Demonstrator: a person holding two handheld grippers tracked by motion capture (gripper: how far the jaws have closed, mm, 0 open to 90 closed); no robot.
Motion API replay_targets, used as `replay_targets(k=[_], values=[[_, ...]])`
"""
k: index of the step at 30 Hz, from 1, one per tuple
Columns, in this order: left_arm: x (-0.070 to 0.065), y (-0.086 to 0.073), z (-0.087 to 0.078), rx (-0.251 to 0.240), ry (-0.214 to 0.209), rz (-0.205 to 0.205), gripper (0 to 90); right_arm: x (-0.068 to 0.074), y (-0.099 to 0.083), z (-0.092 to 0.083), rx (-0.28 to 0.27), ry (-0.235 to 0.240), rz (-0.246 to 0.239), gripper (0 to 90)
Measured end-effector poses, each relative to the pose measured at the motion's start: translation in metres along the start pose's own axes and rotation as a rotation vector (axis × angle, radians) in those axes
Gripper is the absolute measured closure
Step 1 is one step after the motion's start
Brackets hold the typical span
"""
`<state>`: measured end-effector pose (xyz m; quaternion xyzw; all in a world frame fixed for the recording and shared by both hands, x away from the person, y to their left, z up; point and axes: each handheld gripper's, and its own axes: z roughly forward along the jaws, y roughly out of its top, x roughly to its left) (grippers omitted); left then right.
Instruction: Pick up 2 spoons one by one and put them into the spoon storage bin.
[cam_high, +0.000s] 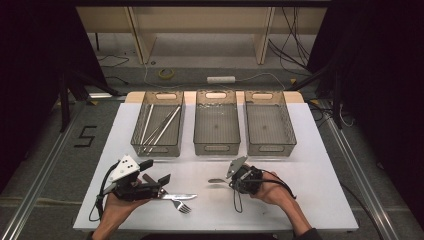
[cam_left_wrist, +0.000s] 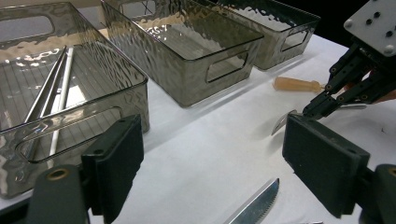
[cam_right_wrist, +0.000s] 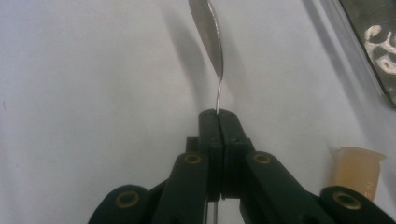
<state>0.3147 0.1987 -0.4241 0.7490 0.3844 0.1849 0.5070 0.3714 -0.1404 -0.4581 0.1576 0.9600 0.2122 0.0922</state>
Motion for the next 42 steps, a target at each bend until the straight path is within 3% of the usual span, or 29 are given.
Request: replay_targets(k=[10,22,30,42], values=[[0.002,0.0,-0.001,-0.009,-0.002,-0.012,19.9,-0.003,0.001,-0.009,-0.035,-0.028,0.014,90.0],[0.002,-0.001,-0.002,-0.025,0.002,-0.019,19.8,-0.015,0.008,-0.025,-0.104,-0.049,0.082,90.0],[0.003,-0.001,-0.003,-0.03,0.002,-0.026,19.8,-0.029,0.021,-0.037,-0.171,-0.055,0.15,90.0],[0.003,-0.001,-0.003,-0.033,0.008,-0.025,19.8,-0.046,0.043,-0.048,-0.218,-0.059,0.191,90.0]])
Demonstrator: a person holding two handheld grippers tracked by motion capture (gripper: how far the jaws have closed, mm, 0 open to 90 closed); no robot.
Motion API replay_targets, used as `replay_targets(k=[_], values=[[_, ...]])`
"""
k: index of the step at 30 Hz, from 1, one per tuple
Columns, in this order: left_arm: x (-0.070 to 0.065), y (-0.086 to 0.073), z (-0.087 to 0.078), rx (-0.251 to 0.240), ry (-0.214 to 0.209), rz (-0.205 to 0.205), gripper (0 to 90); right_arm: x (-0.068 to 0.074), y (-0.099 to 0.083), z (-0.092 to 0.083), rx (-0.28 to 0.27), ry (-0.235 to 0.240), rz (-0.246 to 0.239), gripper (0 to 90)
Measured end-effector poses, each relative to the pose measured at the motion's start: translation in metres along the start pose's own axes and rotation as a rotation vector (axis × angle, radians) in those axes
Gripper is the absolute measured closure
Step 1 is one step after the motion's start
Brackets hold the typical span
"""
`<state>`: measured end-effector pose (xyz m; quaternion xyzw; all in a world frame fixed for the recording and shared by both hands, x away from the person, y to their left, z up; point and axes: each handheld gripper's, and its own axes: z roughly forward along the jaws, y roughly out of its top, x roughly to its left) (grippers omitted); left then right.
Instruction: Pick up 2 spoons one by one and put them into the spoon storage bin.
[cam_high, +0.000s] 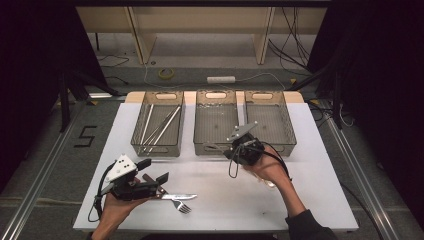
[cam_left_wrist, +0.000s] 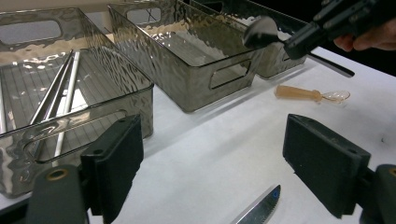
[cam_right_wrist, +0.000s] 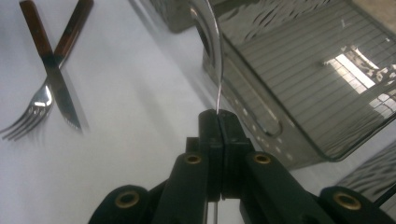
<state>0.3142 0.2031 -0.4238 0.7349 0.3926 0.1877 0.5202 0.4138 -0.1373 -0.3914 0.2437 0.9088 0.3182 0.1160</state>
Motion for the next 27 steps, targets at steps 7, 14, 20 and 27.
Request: replay_targets(k=[7,14,20,27], values=[[0.0,0.0,0.0,-0.001,-0.001,0.001,19.7,-0.011,0.014,-0.002,-0.031,-0.005,0.064,90.0],[0.0,0.0,-0.001,-0.005,-0.001,0.003,19.6,-0.023,0.027,0.001,-0.048,-0.049,0.14,90.0],[0.0,0.001,-0.001,-0.011,-0.002,0.0,19.3,-0.035,0.039,0.007,-0.057,-0.069,0.184,90.0],[0.0,0.001,-0.001,-0.024,0.0,-0.006,18.6,-0.047,0.052,0.014,-0.07,-0.091,0.231,90.0]])
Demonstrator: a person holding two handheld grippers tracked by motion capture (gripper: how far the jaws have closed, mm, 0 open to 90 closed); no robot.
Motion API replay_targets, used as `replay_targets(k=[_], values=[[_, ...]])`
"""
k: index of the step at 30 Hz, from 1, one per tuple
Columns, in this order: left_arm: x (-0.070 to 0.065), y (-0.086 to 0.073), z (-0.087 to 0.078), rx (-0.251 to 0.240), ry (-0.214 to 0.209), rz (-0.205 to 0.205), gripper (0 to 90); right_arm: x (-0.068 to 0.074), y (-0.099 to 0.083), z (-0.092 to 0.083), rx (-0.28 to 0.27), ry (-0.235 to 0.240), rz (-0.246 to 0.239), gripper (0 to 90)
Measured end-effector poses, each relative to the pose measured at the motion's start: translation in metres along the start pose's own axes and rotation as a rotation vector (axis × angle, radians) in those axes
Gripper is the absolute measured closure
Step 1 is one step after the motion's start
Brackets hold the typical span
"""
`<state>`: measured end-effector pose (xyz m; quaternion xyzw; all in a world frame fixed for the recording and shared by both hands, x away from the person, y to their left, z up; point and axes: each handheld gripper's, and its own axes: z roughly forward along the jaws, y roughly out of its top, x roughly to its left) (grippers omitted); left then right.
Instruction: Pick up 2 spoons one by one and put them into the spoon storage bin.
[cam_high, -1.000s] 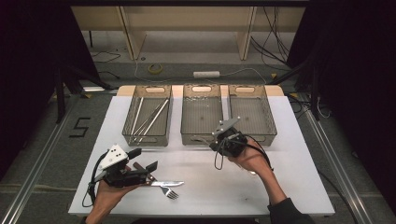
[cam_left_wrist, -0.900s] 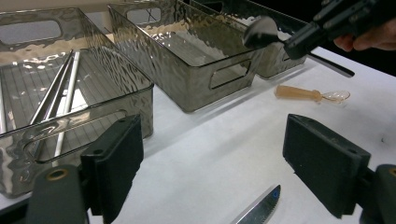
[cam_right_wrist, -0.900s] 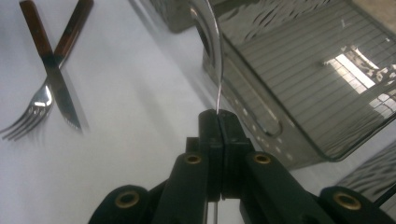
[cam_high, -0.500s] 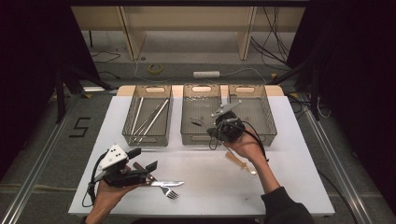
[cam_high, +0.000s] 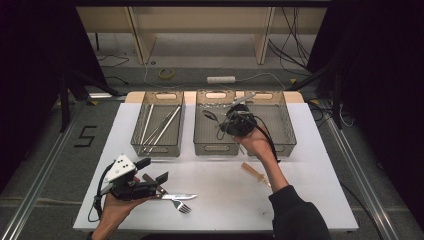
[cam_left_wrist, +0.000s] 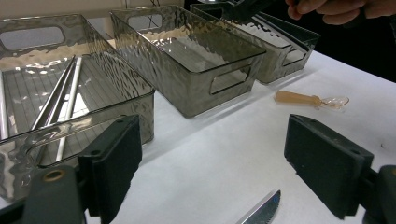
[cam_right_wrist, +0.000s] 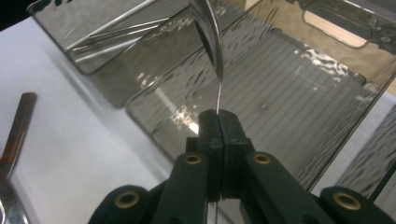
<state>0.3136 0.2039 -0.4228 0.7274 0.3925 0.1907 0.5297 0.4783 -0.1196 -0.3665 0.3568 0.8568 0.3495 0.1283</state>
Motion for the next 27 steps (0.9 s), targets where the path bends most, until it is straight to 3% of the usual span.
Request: replay_targets(k=[7,14,27], values=[[0.0,0.0,-0.001,-0.007,0.0,0.002,18.6,-0.007,0.014,0.01,0.001,-0.019,0.036,90.0],[0.0,0.001,-0.001,-0.016,-0.001,-0.006,18.6,-0.01,0.028,0.021,0.006,-0.048,0.039,90.0],[0.0,0.001,-0.002,-0.018,0.0,-0.006,18.6,-0.017,0.036,0.033,0.013,-0.064,0.071,90.0]])
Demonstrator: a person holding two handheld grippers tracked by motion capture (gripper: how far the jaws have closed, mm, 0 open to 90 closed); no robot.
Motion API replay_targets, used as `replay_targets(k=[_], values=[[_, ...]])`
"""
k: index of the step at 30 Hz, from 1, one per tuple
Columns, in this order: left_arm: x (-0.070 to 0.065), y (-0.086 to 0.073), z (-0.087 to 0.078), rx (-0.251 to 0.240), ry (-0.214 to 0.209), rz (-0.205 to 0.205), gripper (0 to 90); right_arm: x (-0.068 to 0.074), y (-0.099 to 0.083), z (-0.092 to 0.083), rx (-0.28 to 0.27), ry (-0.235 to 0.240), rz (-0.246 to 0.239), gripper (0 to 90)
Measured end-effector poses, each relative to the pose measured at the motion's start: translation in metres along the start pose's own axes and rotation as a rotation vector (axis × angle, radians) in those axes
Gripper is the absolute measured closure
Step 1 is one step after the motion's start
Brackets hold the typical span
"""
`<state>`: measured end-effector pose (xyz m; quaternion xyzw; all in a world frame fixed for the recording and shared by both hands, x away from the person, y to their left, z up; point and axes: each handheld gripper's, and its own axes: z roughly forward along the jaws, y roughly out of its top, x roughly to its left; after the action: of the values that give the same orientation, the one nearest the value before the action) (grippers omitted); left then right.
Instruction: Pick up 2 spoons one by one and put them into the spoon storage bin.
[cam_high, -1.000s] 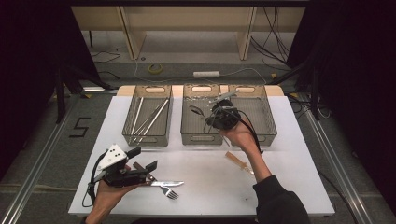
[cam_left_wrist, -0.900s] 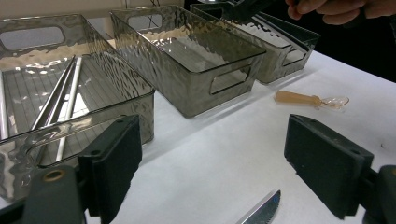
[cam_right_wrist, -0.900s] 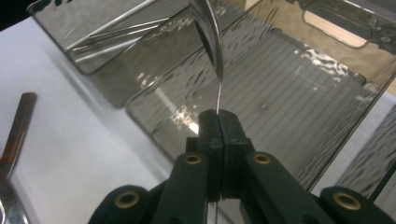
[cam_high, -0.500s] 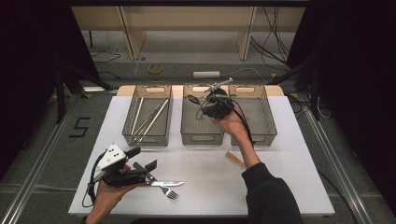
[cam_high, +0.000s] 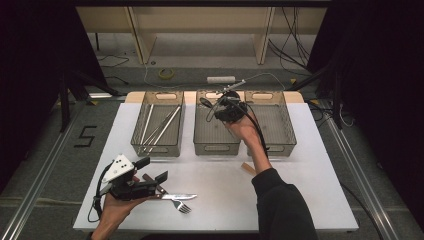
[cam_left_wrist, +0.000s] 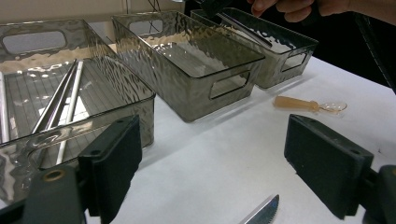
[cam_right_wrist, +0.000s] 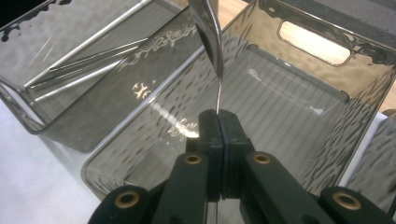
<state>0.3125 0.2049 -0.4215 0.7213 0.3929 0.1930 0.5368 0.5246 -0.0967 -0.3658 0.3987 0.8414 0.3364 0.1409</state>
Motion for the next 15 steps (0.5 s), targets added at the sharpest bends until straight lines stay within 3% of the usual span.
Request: replay_targets(k=[15], values=[[0.0,0.0,0.0,-0.001,0.0,0.001,18.6,-0.007,0.002,0.013,-0.003,-0.035,0.04,90.0]])
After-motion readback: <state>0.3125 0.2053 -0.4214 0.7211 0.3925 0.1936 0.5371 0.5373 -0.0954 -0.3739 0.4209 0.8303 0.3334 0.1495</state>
